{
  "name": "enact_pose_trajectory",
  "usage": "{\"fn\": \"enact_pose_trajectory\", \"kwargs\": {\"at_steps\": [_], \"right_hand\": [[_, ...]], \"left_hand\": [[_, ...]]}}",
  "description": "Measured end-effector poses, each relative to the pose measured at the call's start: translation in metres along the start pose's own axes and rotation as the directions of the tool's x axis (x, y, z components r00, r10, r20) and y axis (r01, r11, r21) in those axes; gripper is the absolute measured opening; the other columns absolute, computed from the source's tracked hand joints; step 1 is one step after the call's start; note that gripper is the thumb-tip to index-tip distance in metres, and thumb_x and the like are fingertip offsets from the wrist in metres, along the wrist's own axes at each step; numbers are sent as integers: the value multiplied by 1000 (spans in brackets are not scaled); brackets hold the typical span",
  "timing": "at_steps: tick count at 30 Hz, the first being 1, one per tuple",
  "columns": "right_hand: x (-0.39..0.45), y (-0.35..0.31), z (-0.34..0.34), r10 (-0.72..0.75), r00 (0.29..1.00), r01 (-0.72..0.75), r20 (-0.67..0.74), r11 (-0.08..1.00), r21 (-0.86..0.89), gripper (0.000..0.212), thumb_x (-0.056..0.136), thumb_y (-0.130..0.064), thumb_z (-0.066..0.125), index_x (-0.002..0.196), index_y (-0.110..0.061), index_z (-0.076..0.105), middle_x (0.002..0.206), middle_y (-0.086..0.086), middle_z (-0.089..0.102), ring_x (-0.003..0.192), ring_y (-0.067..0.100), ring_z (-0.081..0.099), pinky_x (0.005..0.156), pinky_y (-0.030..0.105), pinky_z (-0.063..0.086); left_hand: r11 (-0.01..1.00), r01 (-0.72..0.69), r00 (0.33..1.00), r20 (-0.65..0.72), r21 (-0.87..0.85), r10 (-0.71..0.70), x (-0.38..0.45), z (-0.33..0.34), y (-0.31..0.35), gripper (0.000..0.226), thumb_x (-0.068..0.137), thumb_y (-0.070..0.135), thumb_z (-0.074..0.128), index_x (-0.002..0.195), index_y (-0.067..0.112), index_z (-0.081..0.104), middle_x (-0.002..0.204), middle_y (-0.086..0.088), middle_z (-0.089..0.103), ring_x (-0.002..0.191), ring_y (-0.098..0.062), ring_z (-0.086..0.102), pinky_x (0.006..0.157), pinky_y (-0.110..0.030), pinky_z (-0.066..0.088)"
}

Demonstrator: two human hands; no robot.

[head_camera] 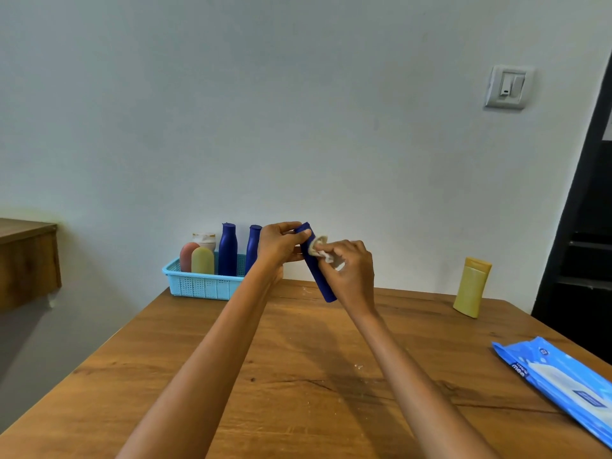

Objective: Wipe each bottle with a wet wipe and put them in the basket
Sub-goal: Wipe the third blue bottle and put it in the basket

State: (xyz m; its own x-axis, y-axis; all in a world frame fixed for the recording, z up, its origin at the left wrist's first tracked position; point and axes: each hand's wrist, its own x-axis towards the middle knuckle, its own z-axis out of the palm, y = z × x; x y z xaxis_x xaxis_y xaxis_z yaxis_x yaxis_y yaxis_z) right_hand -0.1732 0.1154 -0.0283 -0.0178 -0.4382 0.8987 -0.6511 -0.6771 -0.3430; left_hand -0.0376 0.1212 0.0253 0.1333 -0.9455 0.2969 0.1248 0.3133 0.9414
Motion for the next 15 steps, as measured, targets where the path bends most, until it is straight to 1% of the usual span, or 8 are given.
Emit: {"fn": "enact_pose_trajectory", "kwargs": {"at_steps": [2, 3, 5, 7, 9, 11, 13, 15], "right_hand": [[-4, 8, 0, 90, 996, -90, -12, 996, 24, 14, 79, -18, 70, 93, -20, 70, 89, -9, 69, 86, 10, 52, 73, 39, 48], [-4, 10, -1, 136, 991, -135, -12, 990, 49, 13, 80, -19, 68, 93, -21, 70, 90, -11, 70, 87, 10, 52, 74, 39, 49], [-1, 11, -3, 173, 985, -172, -1, 981, 92, 17, 84, -21, 66, 101, -23, 70, 97, -12, 69, 92, 10, 54, 74, 31, 49], [2, 5, -3, 160, 987, -159, -3, 979, 127, 26, 87, -20, 65, 113, -20, 66, 101, -10, 67, 95, 9, 53, 73, 19, 45], [6, -3, -2, 125, 992, -121, -22, 983, 138, 31, 88, -21, 64, 118, -17, 64, 101, -10, 65, 95, 7, 52, 72, 14, 43], [7, -7, -2, 91, 996, -88, -12, 987, 137, 30, 87, -23, 65, 116, -16, 65, 99, -9, 66, 93, 6, 50, 72, 15, 42], [5, -3, -3, 68, 997, -71, 29, 990, 121, 22, 85, -25, 66, 106, -17, 68, 94, -8, 68, 90, 5, 50, 73, 22, 43], [1, 4, -4, 108, 992, -115, 67, 988, 107, 16, 84, -25, 66, 98, -18, 70, 93, -8, 69, 89, 5, 50, 72, 25, 42]], "left_hand": [[999, 32, 999, 1, 7, -32, 1, -1, -1, 37, 84, 5, 67, 118, 1, 56, 100, -14, 65, 81, -24, 68, 67, -30, 59], [999, 50, 999, 11, 20, -50, 1, 0, -2, 37, 84, 5, 68, 118, 1, 56, 102, -15, 65, 83, -26, 68, 70, -32, 59], [996, 62, 997, 35, 59, -64, 0, 5, -2, 37, 83, 5, 68, 118, 0, 55, 105, -18, 64, 85, -28, 67, 72, -35, 58], [996, 37, 998, 40, 80, -40, -1, 10, -4, 36, 83, 8, 69, 117, -1, 57, 104, -18, 66, 83, -27, 69, 71, -34, 59], [998, 14, 1000, 23, 63, -15, -2, 11, -5, 32, 84, 10, 69, 113, 0, 59, 99, -16, 67, 79, -24, 69, 67, -31, 60], [999, 3, 1000, -3, 33, -3, -1, 8, -2, 29, 84, 10, 68, 111, 1, 60, 93, -11, 68, 76, -21, 69, 62, -28, 60], [999, -1, 999, -40, 35, 2, 1, 3, 0, 30, 84, 10, 69, 111, 2, 60, 90, -7, 67, 74, -18, 69, 60, -25, 59], [999, 2, 998, -57, 43, 0, 2, -3, 1, 33, 84, 10, 68, 114, 3, 58, 94, -8, 66, 75, -17, 68, 60, -24, 58]]}}
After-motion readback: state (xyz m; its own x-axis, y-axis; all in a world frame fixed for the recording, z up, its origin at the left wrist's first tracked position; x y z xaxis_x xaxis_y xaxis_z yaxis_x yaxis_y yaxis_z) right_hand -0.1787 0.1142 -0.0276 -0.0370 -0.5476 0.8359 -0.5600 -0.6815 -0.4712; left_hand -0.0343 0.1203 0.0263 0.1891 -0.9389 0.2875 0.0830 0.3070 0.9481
